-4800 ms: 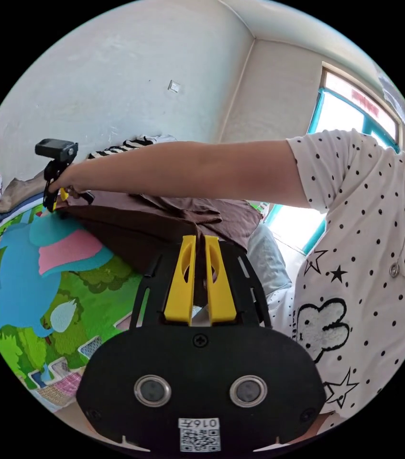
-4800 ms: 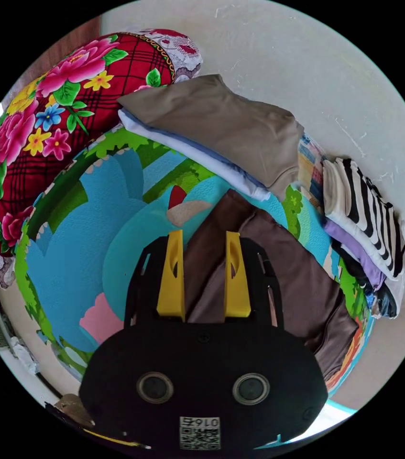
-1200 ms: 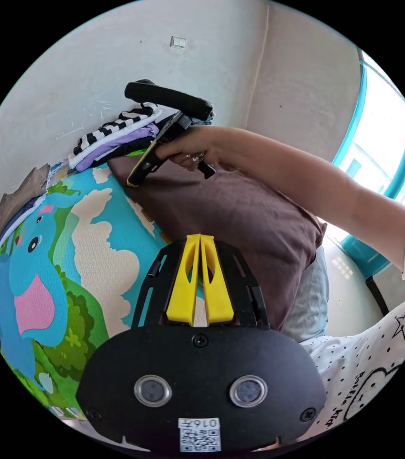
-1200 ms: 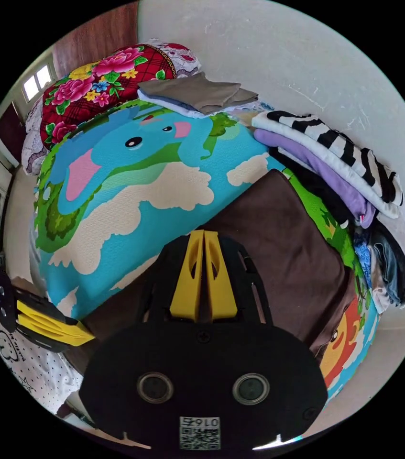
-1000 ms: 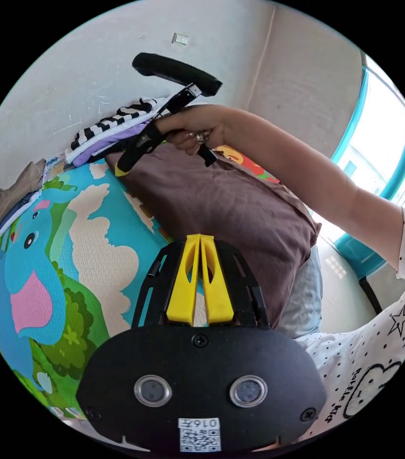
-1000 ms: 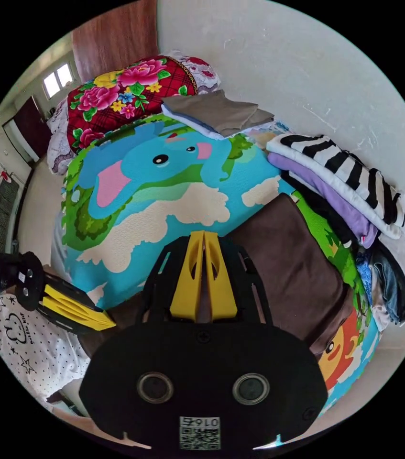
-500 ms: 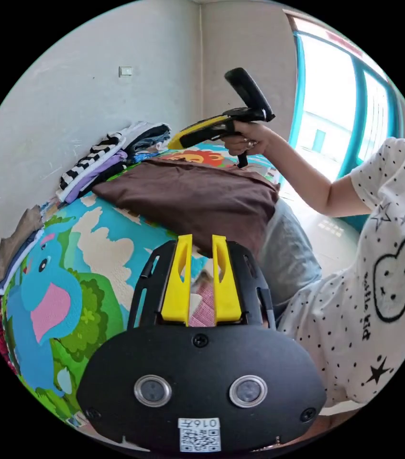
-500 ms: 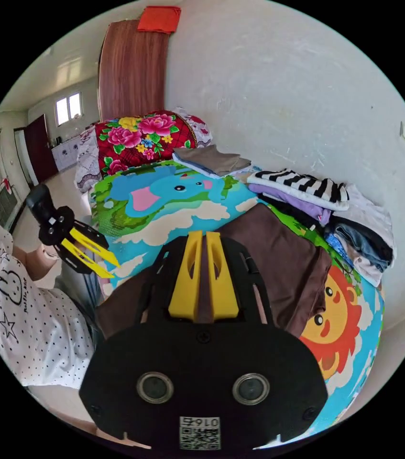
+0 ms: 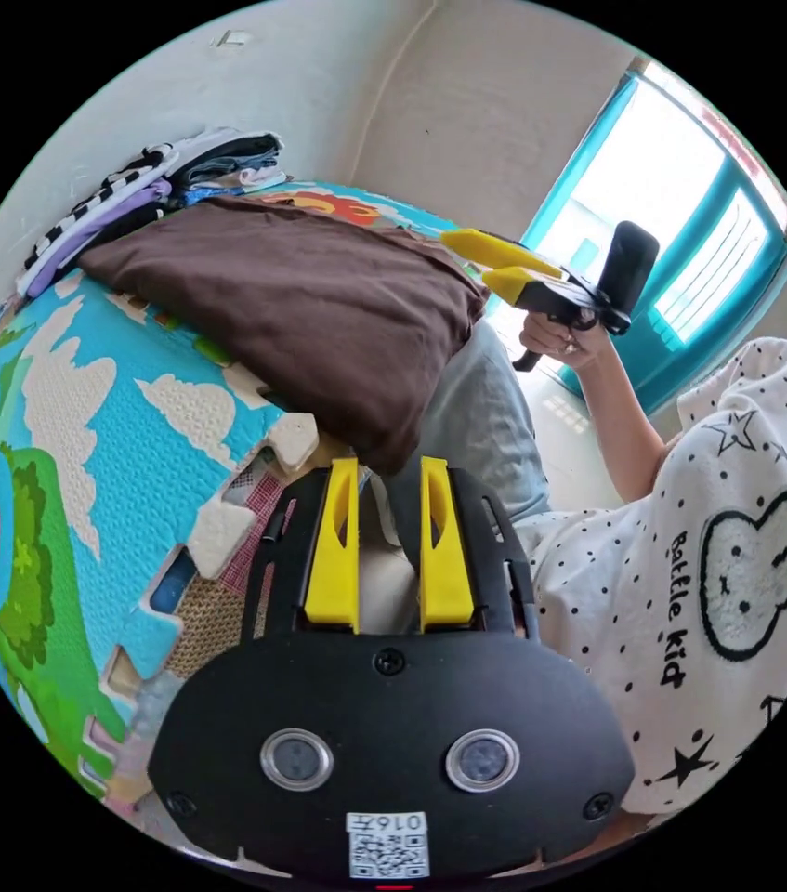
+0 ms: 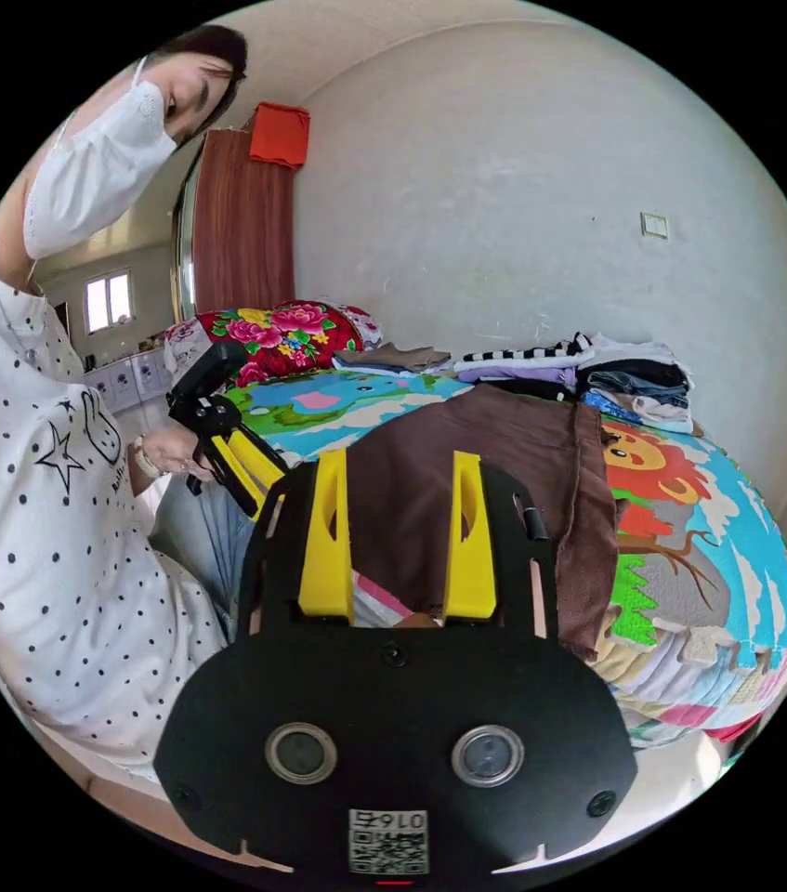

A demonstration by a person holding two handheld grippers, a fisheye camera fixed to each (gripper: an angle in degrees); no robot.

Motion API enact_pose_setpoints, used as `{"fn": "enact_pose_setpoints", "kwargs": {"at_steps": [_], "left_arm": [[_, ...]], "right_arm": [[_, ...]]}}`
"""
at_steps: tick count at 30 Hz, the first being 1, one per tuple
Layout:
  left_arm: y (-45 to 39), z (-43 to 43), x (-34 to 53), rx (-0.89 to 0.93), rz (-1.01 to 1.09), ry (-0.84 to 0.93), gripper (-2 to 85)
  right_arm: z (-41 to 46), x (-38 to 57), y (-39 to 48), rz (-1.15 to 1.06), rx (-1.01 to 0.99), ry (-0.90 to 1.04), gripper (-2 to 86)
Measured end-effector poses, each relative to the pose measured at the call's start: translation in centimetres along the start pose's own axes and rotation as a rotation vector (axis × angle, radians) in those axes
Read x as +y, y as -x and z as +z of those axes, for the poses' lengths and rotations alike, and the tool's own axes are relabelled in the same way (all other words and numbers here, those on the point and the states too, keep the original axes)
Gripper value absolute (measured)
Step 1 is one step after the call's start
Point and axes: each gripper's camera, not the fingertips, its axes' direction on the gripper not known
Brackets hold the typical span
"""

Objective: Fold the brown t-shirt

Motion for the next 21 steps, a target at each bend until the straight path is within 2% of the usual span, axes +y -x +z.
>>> {"fn": "enact_pose_setpoints", "kwargs": {"at_steps": [3,12,16,21], "left_arm": [[0.3,0.8,1.5,-0.001,-0.018,-0.046,1.3],[2.5,2.3,6.2,0.115,-0.089,-0.092,-0.7],[3.2,2.6,7.5,0.099,-0.078,-0.072,0.1],[4.6,3.2,9.4,0.109,-0.105,-0.048,6.6]], "right_arm": [[-0.4,0.3,1.6,-0.027,0.002,0.036,14.4],[-2.1,2.9,6.6,-0.125,0.025,0.113,14.0],[-3.7,3.8,8.8,-0.152,0.051,0.11,14.0],[-5.5,4.6,10.7,-0.14,0.078,0.102,13.8]]}}
